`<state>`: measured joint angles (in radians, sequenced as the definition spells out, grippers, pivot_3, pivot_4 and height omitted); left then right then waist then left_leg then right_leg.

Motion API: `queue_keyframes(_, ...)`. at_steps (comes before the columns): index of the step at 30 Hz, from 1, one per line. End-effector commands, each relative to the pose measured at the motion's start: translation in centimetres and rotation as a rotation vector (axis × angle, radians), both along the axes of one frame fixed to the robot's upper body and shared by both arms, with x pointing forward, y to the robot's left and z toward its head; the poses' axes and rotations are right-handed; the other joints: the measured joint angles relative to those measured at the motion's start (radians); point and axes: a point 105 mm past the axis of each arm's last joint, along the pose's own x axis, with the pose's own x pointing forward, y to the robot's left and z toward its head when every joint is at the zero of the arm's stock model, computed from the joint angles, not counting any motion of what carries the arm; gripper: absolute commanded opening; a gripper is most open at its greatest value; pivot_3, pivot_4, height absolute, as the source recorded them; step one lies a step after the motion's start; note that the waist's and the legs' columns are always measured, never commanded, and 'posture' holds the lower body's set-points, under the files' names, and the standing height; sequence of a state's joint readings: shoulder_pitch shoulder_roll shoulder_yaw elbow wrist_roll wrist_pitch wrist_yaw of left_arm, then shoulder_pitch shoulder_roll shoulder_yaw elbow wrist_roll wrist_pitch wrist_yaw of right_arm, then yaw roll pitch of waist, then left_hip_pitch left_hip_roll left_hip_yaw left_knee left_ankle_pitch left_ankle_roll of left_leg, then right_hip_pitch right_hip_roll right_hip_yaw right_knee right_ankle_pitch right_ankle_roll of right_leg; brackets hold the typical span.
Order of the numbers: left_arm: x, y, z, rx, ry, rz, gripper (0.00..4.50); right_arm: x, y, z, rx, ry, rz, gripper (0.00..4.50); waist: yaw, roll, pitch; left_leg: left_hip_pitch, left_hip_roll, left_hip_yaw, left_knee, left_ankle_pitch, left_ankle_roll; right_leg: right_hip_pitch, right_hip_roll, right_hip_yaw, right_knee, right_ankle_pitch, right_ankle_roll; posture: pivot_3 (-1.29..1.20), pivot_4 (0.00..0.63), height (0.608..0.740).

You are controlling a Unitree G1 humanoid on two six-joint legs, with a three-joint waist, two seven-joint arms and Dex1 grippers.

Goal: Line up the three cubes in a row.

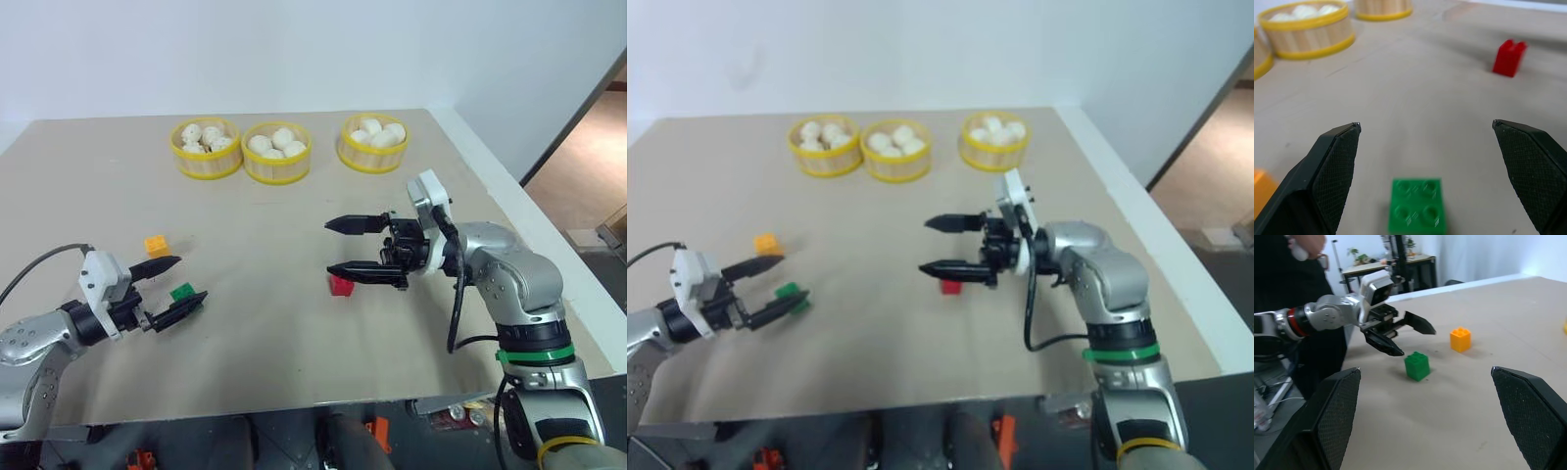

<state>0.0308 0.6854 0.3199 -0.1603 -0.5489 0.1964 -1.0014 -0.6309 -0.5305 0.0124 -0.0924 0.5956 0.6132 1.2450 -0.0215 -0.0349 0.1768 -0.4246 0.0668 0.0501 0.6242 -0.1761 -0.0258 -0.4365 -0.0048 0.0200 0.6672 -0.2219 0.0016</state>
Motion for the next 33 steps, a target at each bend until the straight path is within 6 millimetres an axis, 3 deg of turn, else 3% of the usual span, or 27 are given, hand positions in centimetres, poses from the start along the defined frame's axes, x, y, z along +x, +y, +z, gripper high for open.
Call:
queue_keyframes(1, 0.2, 0.3, 0.3, 0.027, -0.018, -0.008, 4.50, -0.3, 0.0, 1.0, 0.003, -0.078, -0.017, 4.44, 0.000, 0.000, 0.000, 0.000, 0.000, 0.000, 0.000, 0.000, 0.000, 0.000, 0.000, 0.000, 0.000, 0.000, 0.000, 0.00, 0.150, 0.740)
queue_keyframes(4, 0.3, 0.2, -1.1, 0.035, 0.048, -0.022, 4.50, -0.2, 0.0, 0.7, -0.008, -0.093, -0.032, 4.44, 0.000, 0.000, 0.000, 0.000, 0.000, 0.000, 0.000, 0.000, 0.000, 0.000, 0.000, 0.000, 0.000, 0.000, 0.000, 0.00, 0.150, 0.740)
queue_keyframes(7, 0.7, 0.1, -3.2, 0.148, 0.126, -0.008, 4.50, -0.1, -0.1, 0.7, -0.017, -0.123, -0.047, 4.44, 0.000, 0.000, 0.000, 0.000, 0.000, 0.000, 0.000, 0.000, 0.000, 0.000, 0.000, 0.000, 0.000, 0.000, 0.000, 0.00, 0.150, 0.740)
queue_keyframes(14, 1.2, -0.1, -3.6, 0.123, 0.118, -0.016, 4.50, -0.2, -0.1, 0.4, -0.023, -0.127, -0.053, 4.44, -0.001, 0.000, 0.000, 0.000, 0.000, 0.000, -0.001, 0.000, 0.000, -0.001, 0.001, 0.000, 0.000, 0.000, 0.000, 0.00, 0.150, 0.740)
queue_keyframes(15, 1.3, -0.2, -3.6, 0.116, 0.115, -0.023, 3.95, -0.3, -0.2, 0.3, -0.024, -0.126, -0.053, 4.50, -0.001, 0.000, 0.000, 0.000, 0.000, 0.000, -0.001, 0.000, 0.000, -0.001, 0.001, 0.000, 0.000, 0.000, 0.000, 0.00, 0.150, 0.740)
queue_keyframes(23, 1.0, -0.2, -4.3, 0.150, 0.116, -0.018, 1.35, -0.6, -0.1, 0.3, -0.028, -0.129, -0.052, 4.50, -0.001, 0.000, 0.000, 0.000, 0.000, 0.000, -0.001, 0.000, 0.000, -0.001, 0.000, 0.000, 0.000, 0.002, 0.003, 0.00, 0.150, 0.740)
queue_keyframes(27, 0.8, -0.8, -3.9, 0.138, 0.096, -0.036, 1.36, -0.5, 0.0, 1.0, 0.003, -0.127, -0.060, 4.50, -0.001, 0.000, 0.000, 0.000, 0.000, 0.000, -0.001, 0.000, 0.000, -0.001, 0.000, 0.000, 0.000, 0.002, 0.003, 0.00, 0.150, 0.740)
queue_keyframes(33, 1.8, -7.4, -0.7, 0.155, -0.015, -0.266, 1.36, -0.7, 0.0, 1.2, -0.005, -0.140, -0.040, 4.50, 0.008, 0.000, 0.000, -0.002, 0.000, 0.000, 0.000, 0.000, 0.000, -0.001, 0.000, -0.001, 0.000, 0.002, 0.003, 0.00, 0.150, 0.740)
